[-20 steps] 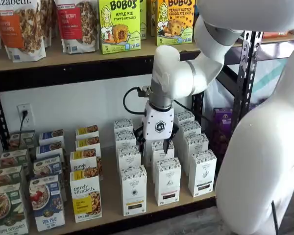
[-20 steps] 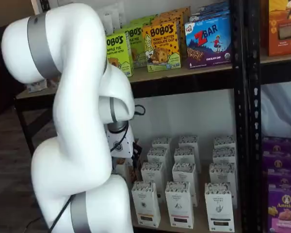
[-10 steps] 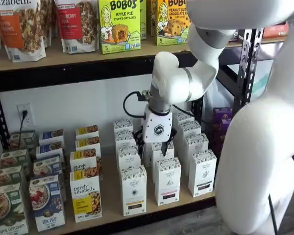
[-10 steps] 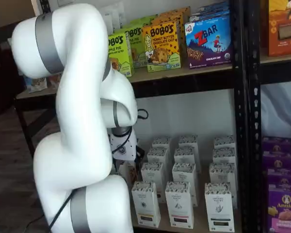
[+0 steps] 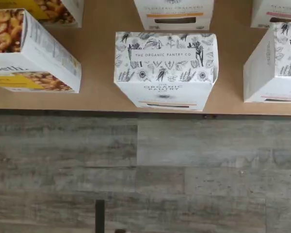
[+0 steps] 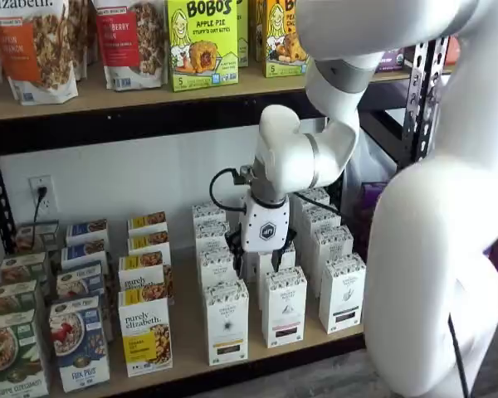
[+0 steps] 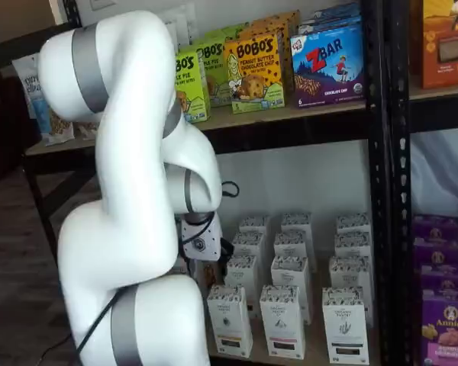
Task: Pick up the white box with a yellow strip in the middle, on the bottom shelf, the fourth box from the left
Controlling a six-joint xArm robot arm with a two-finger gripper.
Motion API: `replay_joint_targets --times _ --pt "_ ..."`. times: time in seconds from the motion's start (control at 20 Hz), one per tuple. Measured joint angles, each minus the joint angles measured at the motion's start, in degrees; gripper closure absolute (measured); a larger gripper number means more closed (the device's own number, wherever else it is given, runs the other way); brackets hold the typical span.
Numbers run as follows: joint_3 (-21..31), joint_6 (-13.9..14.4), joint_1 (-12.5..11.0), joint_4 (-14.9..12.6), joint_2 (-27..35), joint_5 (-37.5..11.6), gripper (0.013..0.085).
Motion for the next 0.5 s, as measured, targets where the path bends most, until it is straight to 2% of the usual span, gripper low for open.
replay_joint_targets --times 0.1,0.4,0.5 --pt "-0.8 -0.5 -0.5 0.0 1.8 -0.9 0.0130" --pt "-3.4 -4.9 -1.5 3.3 6.7 -2.9 0.0130" --pt "-4.9 -5.1 -1.8 3.1 8.7 -3.3 0.0130"
